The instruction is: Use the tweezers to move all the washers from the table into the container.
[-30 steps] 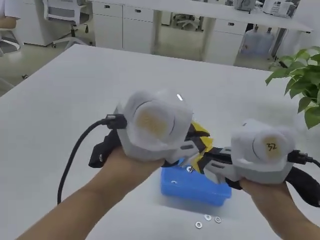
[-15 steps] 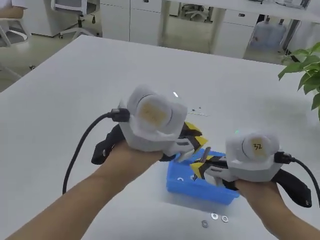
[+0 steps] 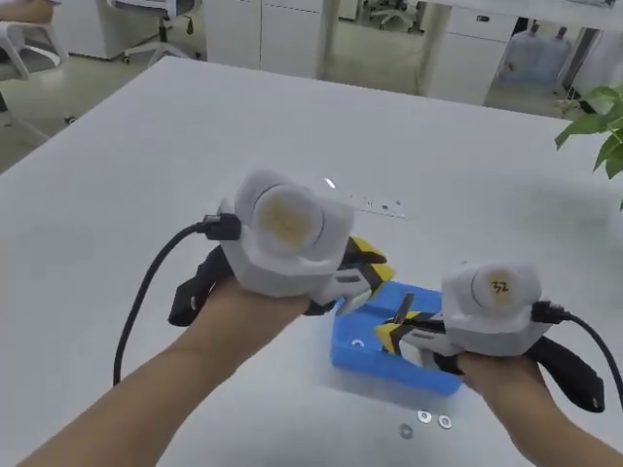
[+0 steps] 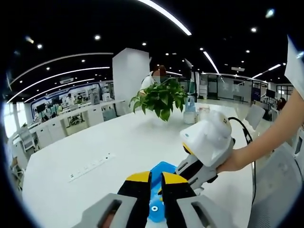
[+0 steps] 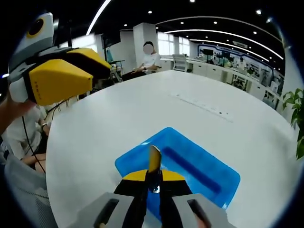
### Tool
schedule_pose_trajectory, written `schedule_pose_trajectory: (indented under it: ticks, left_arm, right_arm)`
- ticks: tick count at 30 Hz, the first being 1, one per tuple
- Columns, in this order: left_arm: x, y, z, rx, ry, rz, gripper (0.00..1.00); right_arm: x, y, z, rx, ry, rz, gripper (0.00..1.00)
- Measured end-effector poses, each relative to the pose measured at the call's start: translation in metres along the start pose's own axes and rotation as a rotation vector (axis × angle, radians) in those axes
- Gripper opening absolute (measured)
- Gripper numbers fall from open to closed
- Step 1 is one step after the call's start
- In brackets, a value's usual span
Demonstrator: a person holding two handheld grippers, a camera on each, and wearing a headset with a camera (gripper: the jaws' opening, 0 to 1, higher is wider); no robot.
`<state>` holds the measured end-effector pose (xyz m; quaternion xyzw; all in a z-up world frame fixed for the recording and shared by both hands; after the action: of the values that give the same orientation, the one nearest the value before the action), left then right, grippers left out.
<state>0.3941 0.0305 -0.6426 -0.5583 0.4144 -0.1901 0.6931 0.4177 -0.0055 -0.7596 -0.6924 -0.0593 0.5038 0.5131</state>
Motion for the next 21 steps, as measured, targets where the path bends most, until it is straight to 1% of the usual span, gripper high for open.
schedule_pose_trajectory:
  ticks: [3, 5, 8, 10, 13, 15, 17, 18, 19, 21]
  left_arm:
    - [-0.005, 0.001, -0.005, -0.009, -0.004, -0.008, 0.07]
    - [-0.008, 0.005, -0.008, -0.003, -0.014, -0.003, 0.09]
    - [-0.013, 0.011, -0.012, -0.025, -0.017, 0.003, 0.1]
    - [-0.018, 0.014, -0.015, -0.037, -0.02, 0.005, 0.11]
    - [-0.029, 0.019, -0.02, -0.058, -0.039, -0.002, 0.12]
    - [-0.036, 0.023, -0.024, -0.071, -0.045, 0.004, 0.13]
    - [-0.042, 0.026, -0.027, -0.066, -0.055, 0.009, 0.15]
    - [-0.044, 0.029, -0.028, -0.067, -0.061, 0.016, 0.16]
    - [-0.048, 0.033, -0.03, -0.07, -0.063, 0.029, 0.17]
    - [-0.053, 0.039, -0.035, -0.071, -0.071, 0.045, 0.22]
  right_arm:
    - [-0.004, -0.001, -0.001, 0.011, 0.001, -0.009, 0.04]
    - [-0.005, -0.002, -0.001, 0.016, 0.003, -0.015, 0.05]
    - [-0.005, -0.001, 0.0, 0.022, 0.004, -0.01, 0.04]
    - [-0.009, -0.004, 0.001, 0.019, 0.008, -0.02, 0.04]
    - [-0.022, -0.014, 0.003, 0.015, 0.014, -0.058, 0.04]
    - [-0.035, -0.02, 0.006, 0.003, 0.024, -0.088, 0.04]
    - [-0.048, -0.024, 0.011, 0.024, 0.012, -0.118, 0.04]
    - [-0.056, -0.025, 0.015, 0.027, 0.013, -0.13, 0.04]
    - [-0.059, -0.025, 0.016, 0.026, 0.014, -0.134, 0.04]
    - [-0.072, -0.023, 0.023, 0.027, 0.006, -0.152, 0.04]
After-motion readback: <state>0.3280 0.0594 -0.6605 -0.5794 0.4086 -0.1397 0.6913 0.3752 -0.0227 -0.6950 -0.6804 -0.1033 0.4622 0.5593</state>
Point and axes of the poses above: the centre of the closed fingertips' face, and the gripper's own axes: x roughly forward along the fingers, z roughly to its left, y roughly out of its underside, the point moved 2 cm from there along -x, roughly backward along the fingers, and after that the axes turned 3 degrees about y, right-handed, at the moved point
